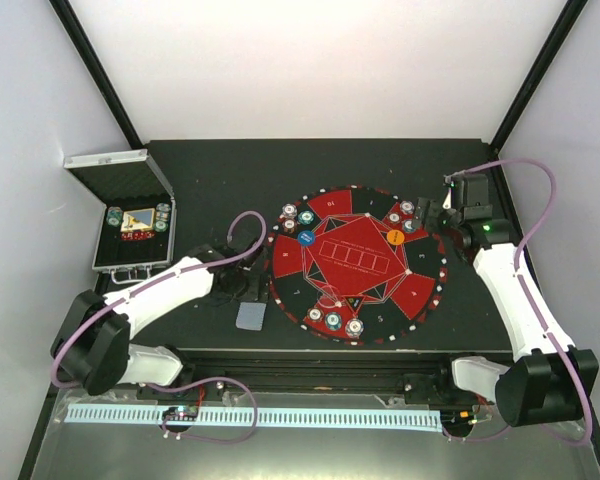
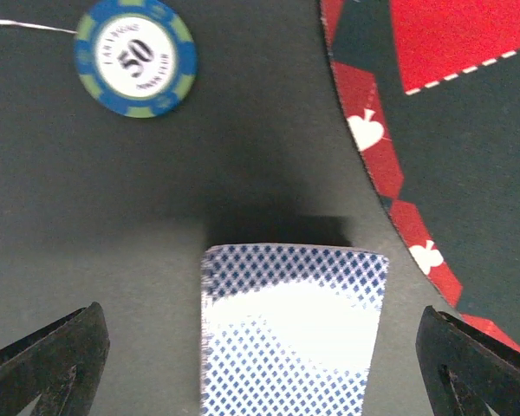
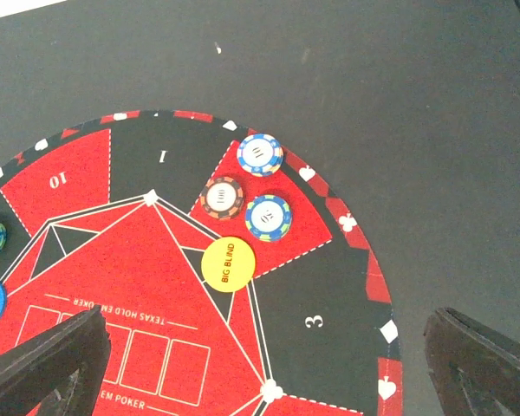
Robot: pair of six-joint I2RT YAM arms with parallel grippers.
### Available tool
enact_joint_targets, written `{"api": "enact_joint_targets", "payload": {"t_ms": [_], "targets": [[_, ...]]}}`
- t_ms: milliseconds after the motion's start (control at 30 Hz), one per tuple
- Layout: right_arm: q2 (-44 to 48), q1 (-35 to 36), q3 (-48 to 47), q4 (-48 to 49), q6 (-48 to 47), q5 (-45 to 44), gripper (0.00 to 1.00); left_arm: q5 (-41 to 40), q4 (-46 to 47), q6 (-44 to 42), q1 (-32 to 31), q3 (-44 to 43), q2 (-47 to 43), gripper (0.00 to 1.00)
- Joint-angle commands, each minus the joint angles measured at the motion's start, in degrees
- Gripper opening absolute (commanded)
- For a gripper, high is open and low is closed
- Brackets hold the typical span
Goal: Distribute texas hold em gaming equipment
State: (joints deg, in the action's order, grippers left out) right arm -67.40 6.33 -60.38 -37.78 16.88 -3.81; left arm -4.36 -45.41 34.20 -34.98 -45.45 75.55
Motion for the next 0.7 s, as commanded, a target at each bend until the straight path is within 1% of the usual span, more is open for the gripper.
{"api": "enact_joint_targets", "payload": {"t_ms": [0,300,533,667], "targets": [[-0.60,-0.31,0.28,-0.80,-0.09,1.97,1.00,5.32,4.17,-1.53,0.27,1.08,0.94,0.99],[0.09,-0.29,1.16,0.33,-1.54,4.52,1.00,5.79,3.85,-2.63,0.10,2.39,2.78,0.99],[0.16,-0.32,1.34,0.14,-1.75,4.60,1.00,6.74,5.02,-2.17,0.05,4.52,2.12,0.99],[0.11,-0.26,1.42,0.24,-1.74,4.80,1.00,7.58,5.49,-2.39,-0.41,4.67,3.89,0.99]]}}
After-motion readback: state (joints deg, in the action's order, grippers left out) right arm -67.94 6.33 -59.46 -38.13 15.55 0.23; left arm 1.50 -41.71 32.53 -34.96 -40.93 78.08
